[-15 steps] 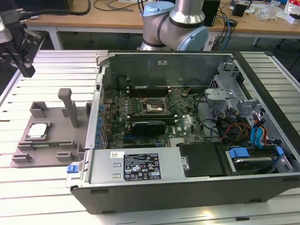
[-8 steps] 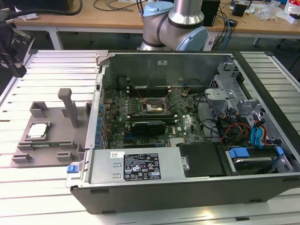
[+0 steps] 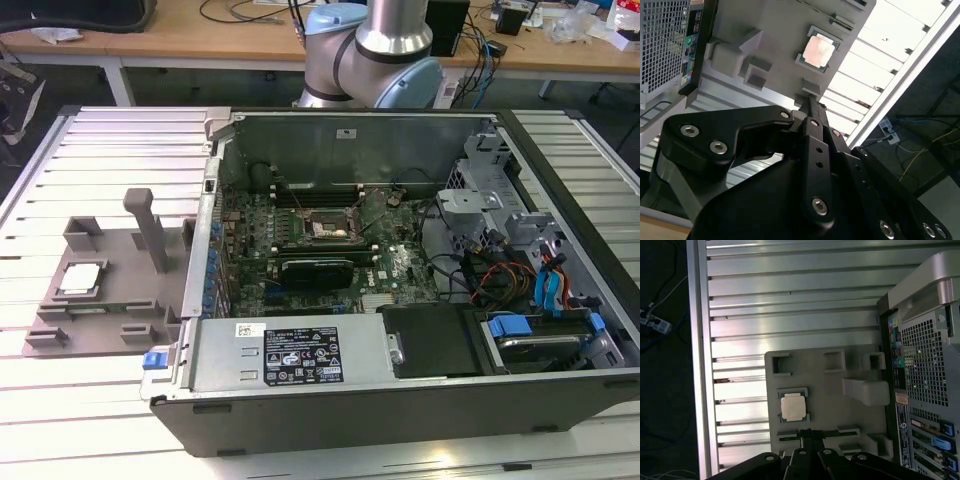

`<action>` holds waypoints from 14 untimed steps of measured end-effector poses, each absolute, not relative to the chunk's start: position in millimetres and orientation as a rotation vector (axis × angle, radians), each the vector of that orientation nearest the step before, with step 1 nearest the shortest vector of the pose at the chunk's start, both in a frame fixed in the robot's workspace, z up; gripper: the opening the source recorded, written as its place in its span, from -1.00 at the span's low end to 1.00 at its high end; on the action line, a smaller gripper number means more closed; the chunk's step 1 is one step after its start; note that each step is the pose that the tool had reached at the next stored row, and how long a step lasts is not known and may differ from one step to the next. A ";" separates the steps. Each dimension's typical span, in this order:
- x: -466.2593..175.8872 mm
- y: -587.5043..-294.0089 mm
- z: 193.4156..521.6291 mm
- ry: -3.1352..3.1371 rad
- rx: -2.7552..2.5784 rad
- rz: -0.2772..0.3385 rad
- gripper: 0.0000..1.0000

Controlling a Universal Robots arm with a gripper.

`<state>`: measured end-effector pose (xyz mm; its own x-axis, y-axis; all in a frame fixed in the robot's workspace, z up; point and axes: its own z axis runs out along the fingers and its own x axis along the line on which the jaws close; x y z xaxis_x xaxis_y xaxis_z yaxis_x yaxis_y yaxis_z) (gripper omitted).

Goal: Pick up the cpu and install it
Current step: 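Reach for the cpu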

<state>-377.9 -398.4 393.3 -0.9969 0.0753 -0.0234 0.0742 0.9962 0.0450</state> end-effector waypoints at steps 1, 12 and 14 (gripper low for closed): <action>-380.7 -398.3 393.3 3.114 0.117 0.069 -0.79; -392.0 -398.3 392.5 3.114 0.117 0.069 -0.79; -392.0 -398.3 392.5 3.114 0.117 0.069 -0.79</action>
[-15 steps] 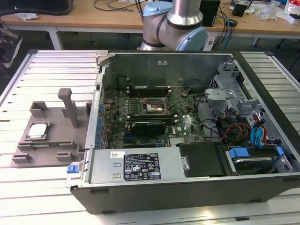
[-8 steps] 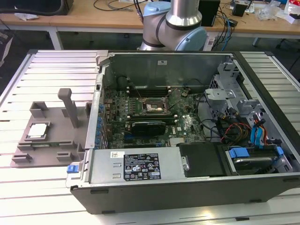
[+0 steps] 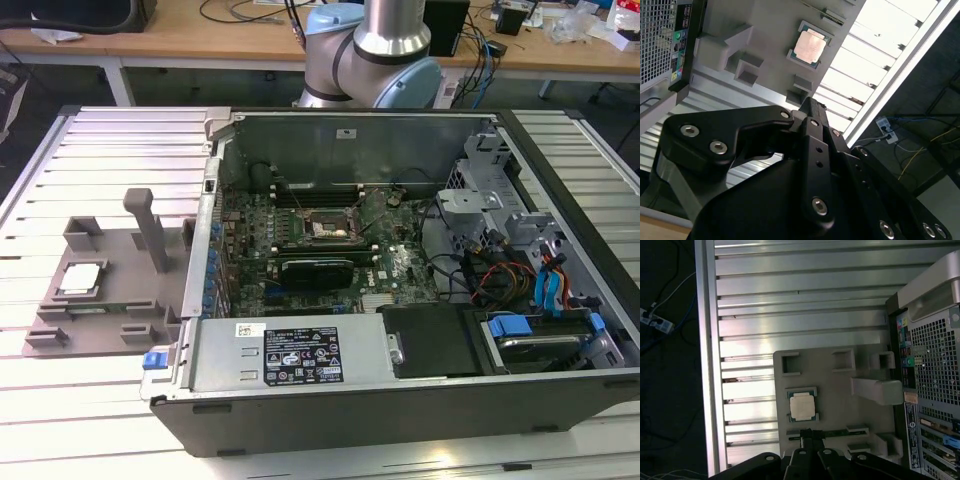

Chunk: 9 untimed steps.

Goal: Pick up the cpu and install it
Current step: 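Reach for the cpu, then pick up the cpu and move it towards the insertion slot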

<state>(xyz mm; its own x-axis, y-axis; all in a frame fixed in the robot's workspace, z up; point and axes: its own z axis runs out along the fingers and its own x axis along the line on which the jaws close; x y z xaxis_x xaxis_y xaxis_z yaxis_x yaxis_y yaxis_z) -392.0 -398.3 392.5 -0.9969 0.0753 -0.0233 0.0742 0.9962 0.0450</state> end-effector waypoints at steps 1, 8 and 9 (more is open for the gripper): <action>-392.0 -398.3 392.5 3.114 0.117 0.069 -0.79; -392.0 -398.3 392.2 3.114 0.117 0.069 -0.54; -392.0 -398.3 392.2 3.114 0.117 0.069 -0.29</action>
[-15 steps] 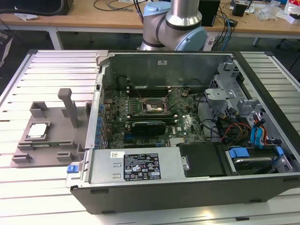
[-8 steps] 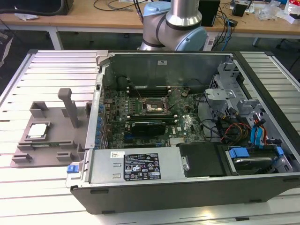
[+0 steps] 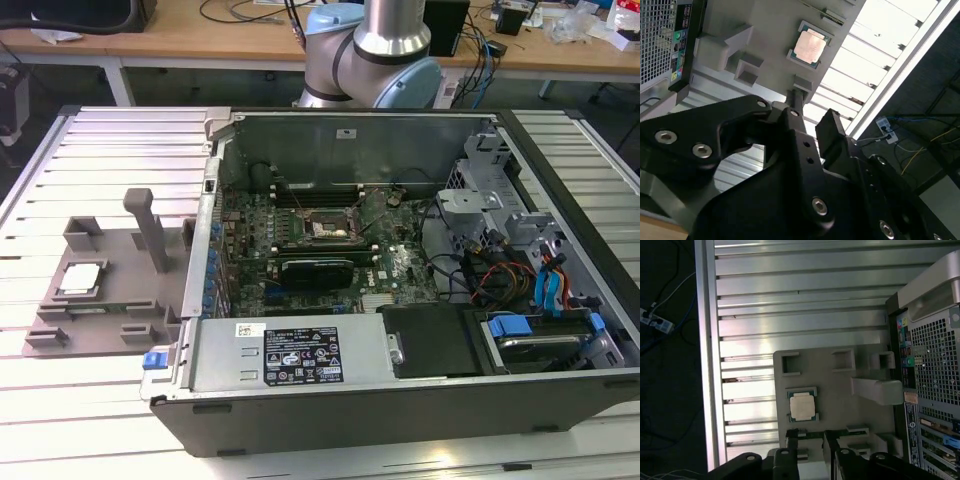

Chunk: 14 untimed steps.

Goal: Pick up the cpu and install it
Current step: 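Pick up the cpu and move it towards the insertion slot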

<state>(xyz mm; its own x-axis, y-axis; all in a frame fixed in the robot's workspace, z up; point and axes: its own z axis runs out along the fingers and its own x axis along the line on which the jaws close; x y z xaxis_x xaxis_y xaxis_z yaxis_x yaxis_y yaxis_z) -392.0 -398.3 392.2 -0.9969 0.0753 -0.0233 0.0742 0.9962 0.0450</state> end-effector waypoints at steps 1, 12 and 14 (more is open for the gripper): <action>-392.0 -398.3 392.2 3.114 0.117 0.069 -0.04; -392.0 -398.3 386.0 3.114 0.117 0.069 0.21; -392.0 -398.3 384.2 3.114 0.117 0.069 0.21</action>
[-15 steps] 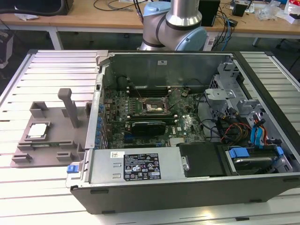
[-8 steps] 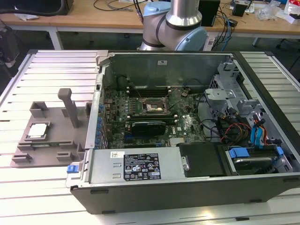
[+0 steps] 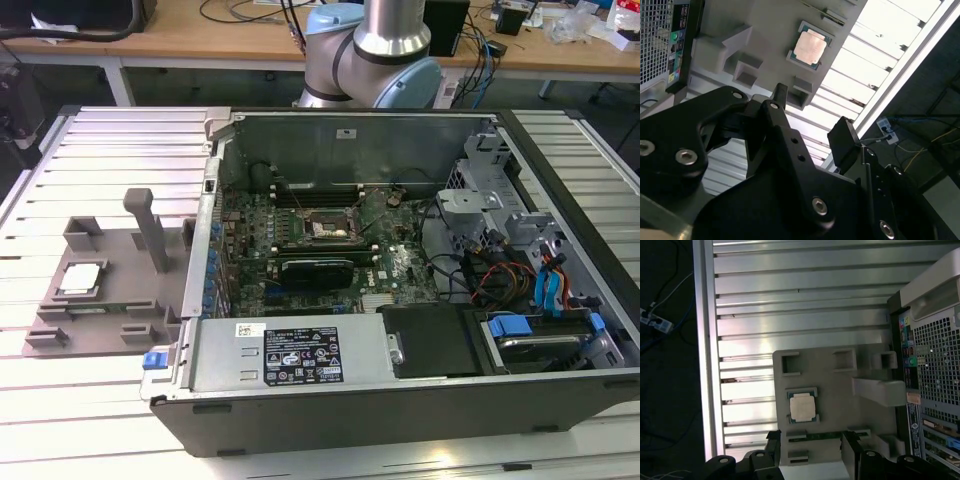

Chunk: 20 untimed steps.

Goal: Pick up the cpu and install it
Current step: 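Pick up the cpu and move it towards the insertion slot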

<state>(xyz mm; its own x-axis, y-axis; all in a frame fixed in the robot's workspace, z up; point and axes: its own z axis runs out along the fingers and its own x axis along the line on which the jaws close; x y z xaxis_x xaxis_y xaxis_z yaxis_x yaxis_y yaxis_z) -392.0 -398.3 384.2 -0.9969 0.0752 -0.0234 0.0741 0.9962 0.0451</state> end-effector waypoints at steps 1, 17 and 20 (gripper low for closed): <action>-392.0 -398.3 382.3 3.114 0.117 0.069 0.21; -392.0 -398.3 364.9 3.114 0.117 0.069 0.21; -392.0 -398.3 362.6 3.114 0.117 0.069 0.21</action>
